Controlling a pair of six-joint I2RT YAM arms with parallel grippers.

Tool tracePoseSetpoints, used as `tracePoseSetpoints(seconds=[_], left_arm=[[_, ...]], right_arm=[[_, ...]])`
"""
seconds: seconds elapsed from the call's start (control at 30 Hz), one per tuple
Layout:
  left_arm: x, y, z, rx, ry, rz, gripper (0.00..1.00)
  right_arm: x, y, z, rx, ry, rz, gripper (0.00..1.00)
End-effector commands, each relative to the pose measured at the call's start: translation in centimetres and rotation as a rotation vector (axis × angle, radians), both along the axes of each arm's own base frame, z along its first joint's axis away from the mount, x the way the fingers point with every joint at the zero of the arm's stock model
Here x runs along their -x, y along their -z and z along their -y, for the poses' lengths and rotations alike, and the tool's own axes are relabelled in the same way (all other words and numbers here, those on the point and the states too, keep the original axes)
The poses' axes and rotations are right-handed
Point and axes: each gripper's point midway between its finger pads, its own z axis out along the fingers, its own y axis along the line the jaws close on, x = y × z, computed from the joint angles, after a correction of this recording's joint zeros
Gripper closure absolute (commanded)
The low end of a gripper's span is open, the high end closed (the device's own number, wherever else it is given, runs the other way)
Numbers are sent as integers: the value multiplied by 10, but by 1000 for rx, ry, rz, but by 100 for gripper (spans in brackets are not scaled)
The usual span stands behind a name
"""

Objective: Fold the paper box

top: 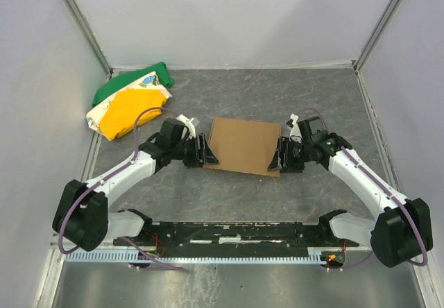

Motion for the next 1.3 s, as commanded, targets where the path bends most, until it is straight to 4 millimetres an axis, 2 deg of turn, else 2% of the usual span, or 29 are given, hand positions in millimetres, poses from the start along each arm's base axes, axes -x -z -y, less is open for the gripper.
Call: tracePoseSetpoints(seconds=[0.0, 0.3, 0.6, 0.8, 0.9, 1.07, 1.13, 1.27], left_arm=[[0, -11, 2, -18, 44, 50, 37], [-11, 4, -29, -257, 13, 80, 37], [-9, 18, -39, -311, 0, 68, 37], [-3, 10, -32, -273, 42, 62, 38], [-2, 7, -35, -290, 40, 73, 38], [-3, 15, -43, -342, 35, 66, 39], [-2, 18, -42, -340, 38, 55, 39], [-2, 8, -30, -268, 42, 70, 40]], right_arm=[[-11, -9, -15, -69, -36, 59, 40], [-16, 4, -8, -7, -43, 67, 37], [-18, 17, -11, -14, -49, 44, 37], [-13, 17, -10, -11, -55, 34, 38], [-10, 16, -4, 13, -50, 40, 37], [-8, 15, -3, 19, -55, 47, 36], [-7, 15, -5, 4, -61, 38, 36], [-4, 7, -19, -91, -71, 24, 37]])
